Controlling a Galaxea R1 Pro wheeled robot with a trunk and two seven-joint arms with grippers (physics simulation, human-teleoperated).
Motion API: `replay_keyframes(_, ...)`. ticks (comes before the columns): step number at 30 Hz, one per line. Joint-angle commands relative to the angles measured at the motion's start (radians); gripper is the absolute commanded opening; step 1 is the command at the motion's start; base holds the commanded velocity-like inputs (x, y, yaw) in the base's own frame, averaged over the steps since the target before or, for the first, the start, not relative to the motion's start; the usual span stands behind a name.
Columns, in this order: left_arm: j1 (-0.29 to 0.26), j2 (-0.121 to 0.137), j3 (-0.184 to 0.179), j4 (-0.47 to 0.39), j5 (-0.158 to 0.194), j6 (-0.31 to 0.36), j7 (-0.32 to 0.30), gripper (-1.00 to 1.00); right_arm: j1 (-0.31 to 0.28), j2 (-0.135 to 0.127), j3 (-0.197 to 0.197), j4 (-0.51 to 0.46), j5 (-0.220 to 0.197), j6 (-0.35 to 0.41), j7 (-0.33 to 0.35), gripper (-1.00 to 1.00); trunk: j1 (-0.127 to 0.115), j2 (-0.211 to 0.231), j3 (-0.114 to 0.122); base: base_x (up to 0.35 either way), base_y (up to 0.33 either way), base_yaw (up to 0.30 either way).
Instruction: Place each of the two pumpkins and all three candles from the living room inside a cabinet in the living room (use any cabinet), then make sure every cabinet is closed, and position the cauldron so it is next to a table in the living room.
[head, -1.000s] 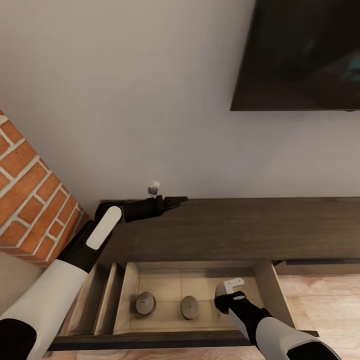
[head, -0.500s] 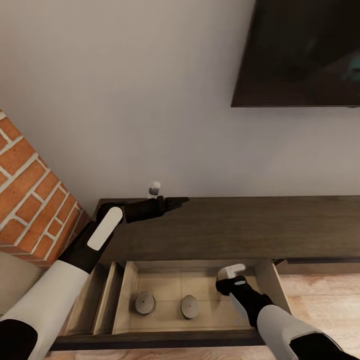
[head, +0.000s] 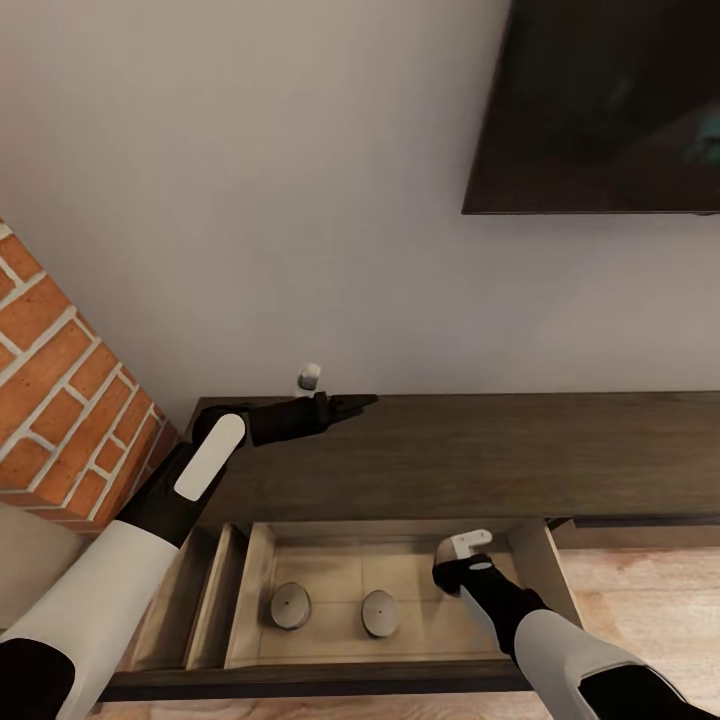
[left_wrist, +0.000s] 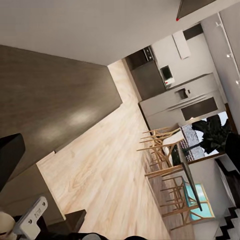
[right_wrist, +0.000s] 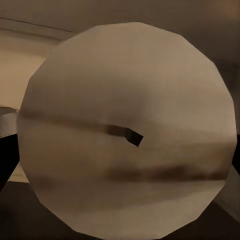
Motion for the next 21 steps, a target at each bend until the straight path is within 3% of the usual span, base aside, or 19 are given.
replay_keyframes(1, 0.000, 0.000, 0.000, 0.000, 0.000, 0.000, 0.000, 1.00, 0.000, 0.000, 0.000, -0.002, 0.001, 0.006, 0.000, -1.00, 0.000, 0.000, 0.000, 0.000, 0.000, 0.000)
replay_keyframes(5, 0.000, 0.000, 0.000, 0.000, 0.000, 0.000, 0.000, 1.00, 0.000, 0.003, 0.002, 0.000, 0.001, 0.028, -0.008, -1.00, 0.000, 0.000, 0.000, 0.000, 0.000, 0.000)
replay_keyframes(6, 0.000, 0.000, 0.000, 0.000, 0.000, 0.000, 0.000, 1.00, -0.001, 0.004, 0.002, 0.002, 0.001, 0.121, -0.018, -1.00, 0.000, 0.000, 0.000, 0.000, 0.000, 0.000)
replay_keyframes(11, 0.000, 0.000, 0.000, 0.000, 0.000, 0.000, 0.000, 1.00, 0.000, 0.007, 0.002, 0.006, 0.000, 0.159, -0.063, -1.00, 0.000, 0.000, 0.000, 0.000, 0.000, 0.000)
replay_keyframes(21, 0.001, 0.000, 0.001, -0.001, 0.001, 0.000, -0.001, 1.00, -0.001, 0.005, 0.002, 0.003, 0.001, 0.180, -0.070, -1.00, -0.012, 0.021, 0.009, 0.000, 0.000, 0.000)
